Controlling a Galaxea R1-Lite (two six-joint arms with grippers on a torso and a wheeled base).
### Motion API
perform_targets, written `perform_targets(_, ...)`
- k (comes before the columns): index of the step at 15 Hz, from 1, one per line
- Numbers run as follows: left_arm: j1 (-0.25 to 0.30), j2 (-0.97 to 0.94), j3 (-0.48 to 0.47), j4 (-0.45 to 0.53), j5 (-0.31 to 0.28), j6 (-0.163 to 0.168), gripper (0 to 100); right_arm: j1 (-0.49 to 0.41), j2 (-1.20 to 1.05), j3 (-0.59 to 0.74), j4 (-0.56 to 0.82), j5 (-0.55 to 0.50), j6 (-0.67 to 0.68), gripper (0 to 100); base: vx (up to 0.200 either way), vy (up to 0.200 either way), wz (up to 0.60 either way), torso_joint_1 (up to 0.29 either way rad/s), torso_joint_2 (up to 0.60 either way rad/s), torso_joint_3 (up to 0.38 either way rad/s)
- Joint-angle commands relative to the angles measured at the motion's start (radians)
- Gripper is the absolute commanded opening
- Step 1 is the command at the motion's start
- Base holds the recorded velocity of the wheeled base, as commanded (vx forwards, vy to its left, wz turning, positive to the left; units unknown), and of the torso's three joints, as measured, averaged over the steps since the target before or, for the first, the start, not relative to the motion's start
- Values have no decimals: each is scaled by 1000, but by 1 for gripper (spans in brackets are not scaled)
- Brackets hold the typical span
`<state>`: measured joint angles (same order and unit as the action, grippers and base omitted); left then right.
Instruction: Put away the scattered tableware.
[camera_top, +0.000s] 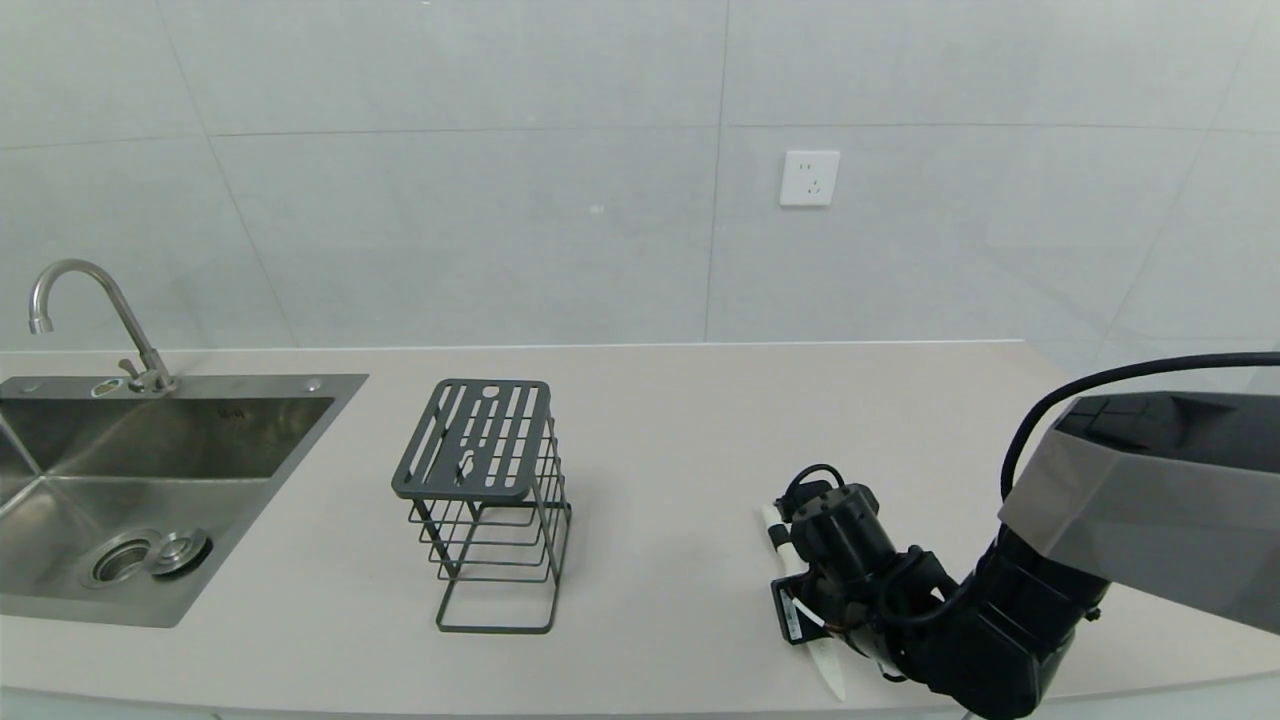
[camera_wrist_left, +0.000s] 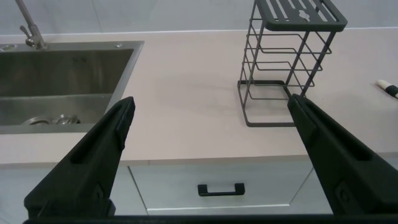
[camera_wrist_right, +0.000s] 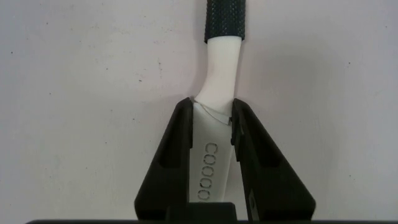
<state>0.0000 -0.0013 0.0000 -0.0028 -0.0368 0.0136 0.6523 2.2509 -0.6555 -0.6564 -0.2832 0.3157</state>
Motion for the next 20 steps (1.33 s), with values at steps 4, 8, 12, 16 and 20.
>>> perform_targets(4, 0, 1, 0, 0, 0, -1, 100, -13, -82, -10, -181, 7, -83, 0, 0, 0, 0, 0, 0, 0)
perform_targets(8, 0, 1, 0, 0, 0, 0, 100, 3, -220, -10, -210, 58, -109, 0, 0, 0, 0, 0, 0, 0)
perform_targets(12, 0, 1, 0, -2, -2, 6, 100, 0, -367, -1, -382, 160, -136, 0, 0, 0, 0, 0, 0, 0)
perform_targets(16, 0, 1, 0, -2, -2, 8, 100, -51, -490, 62, -454, 377, -356, 0, 0, 0, 0, 0, 0, 0)
perform_targets(20, 0, 1, 0, -2, -11, 8, 100, -134, -525, 50, -445, 573, -592, 0, 0, 0, 0, 0, 0, 0)
